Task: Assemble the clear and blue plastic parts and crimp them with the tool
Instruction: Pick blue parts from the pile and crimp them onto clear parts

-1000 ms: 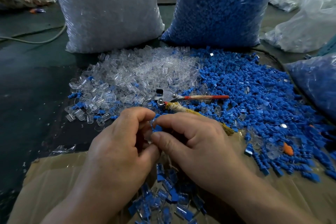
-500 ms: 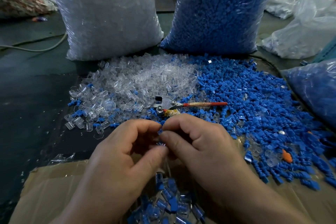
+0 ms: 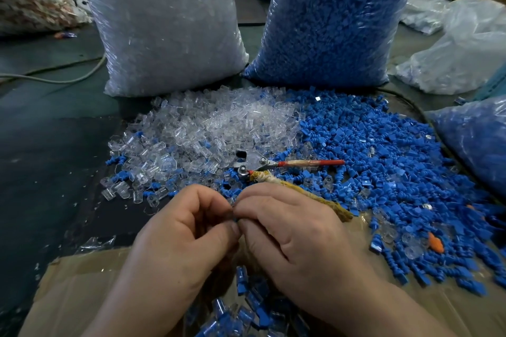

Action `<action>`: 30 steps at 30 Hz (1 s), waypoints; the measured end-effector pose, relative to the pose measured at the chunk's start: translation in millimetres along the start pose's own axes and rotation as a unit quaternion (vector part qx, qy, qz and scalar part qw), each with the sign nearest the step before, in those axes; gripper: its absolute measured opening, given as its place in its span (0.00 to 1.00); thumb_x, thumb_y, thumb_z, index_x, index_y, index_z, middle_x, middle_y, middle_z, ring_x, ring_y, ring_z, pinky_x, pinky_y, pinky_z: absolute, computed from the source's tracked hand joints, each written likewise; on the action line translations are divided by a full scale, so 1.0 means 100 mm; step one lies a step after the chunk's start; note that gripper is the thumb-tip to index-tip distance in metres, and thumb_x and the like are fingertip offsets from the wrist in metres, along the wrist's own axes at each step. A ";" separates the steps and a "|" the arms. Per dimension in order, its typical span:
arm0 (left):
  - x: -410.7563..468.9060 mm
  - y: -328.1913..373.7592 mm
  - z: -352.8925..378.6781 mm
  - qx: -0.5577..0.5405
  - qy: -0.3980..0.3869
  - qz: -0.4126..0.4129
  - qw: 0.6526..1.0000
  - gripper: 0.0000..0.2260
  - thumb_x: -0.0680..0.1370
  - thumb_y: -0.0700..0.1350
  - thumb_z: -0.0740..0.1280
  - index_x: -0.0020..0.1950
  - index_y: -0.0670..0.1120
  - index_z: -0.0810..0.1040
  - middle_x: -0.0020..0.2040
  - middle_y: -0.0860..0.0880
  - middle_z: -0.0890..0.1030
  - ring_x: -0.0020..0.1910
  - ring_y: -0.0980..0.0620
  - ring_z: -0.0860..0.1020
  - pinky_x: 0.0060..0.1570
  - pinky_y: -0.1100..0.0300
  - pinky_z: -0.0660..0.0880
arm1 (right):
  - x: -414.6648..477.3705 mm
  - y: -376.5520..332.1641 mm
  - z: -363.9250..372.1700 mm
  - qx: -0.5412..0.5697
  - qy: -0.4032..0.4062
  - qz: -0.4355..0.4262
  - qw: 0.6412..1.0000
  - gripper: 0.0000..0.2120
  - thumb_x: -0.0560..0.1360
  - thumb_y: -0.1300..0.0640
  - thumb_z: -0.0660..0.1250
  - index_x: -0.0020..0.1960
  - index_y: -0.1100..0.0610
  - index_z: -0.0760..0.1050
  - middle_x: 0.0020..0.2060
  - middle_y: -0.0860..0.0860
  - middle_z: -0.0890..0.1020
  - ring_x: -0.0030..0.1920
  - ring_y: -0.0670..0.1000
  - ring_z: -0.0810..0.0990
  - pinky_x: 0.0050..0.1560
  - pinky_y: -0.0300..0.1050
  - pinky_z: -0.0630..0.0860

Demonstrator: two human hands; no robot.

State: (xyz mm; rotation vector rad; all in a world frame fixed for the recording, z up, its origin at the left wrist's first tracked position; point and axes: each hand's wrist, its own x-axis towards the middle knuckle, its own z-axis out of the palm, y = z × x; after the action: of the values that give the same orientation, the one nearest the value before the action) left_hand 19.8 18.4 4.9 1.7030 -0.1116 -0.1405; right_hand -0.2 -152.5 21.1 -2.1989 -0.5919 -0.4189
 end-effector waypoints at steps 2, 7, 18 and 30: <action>-0.01 0.01 0.02 0.012 0.014 -0.003 1.000 0.17 0.57 0.58 0.74 0.43 0.55 0.82 0.33 0.47 0.81 0.32 0.45 0.77 0.36 0.45 0.76 | 0.01 -0.02 -0.03 -0.011 -0.029 -0.006 1.000 0.08 0.78 0.59 0.64 0.53 0.59 0.81 0.52 0.48 0.80 0.50 0.49 0.80 0.48 0.48 0.79; 0.00 0.01 -0.01 -0.001 0.048 -0.024 0.999 0.07 0.66 0.46 0.77 0.40 0.53 0.82 0.32 0.45 0.82 0.30 0.46 0.79 0.32 0.50 0.79 | 0.02 0.01 -0.08 -0.174 -0.075 0.019 0.982 0.20 0.77 0.50 0.61 0.69 0.48 0.69 0.66 0.46 0.74 0.67 0.49 0.72 0.68 0.52 0.72; 0.06 0.00 -0.06 -0.153 0.015 -0.113 0.982 0.11 0.70 0.34 0.71 0.37 0.50 0.83 0.29 0.43 0.79 0.25 0.51 0.76 0.23 0.62 0.74 | 0.16 0.40 -0.21 -0.370 -0.142 0.186 0.899 0.32 0.73 0.32 0.60 0.72 0.45 0.59 0.68 0.46 0.67 0.65 0.54 0.65 0.64 0.55 0.64; 0.03 0.05 -0.09 -0.172 0.021 -0.093 0.980 0.06 0.65 0.43 0.71 0.40 0.50 0.83 0.32 0.43 0.80 0.27 0.49 0.75 0.23 0.60 0.74 | 0.17 0.26 -0.34 -0.273 -0.048 0.164 0.947 0.29 0.69 0.43 0.61 0.69 0.52 0.68 0.55 0.47 0.73 0.55 0.49 0.66 0.56 0.46 0.70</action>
State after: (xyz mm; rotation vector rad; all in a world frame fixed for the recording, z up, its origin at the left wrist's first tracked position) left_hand 24.6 26.2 10.5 1.3671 0.0995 -0.2495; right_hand 25.0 -189.2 34.3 -2.7997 -0.1525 -0.3246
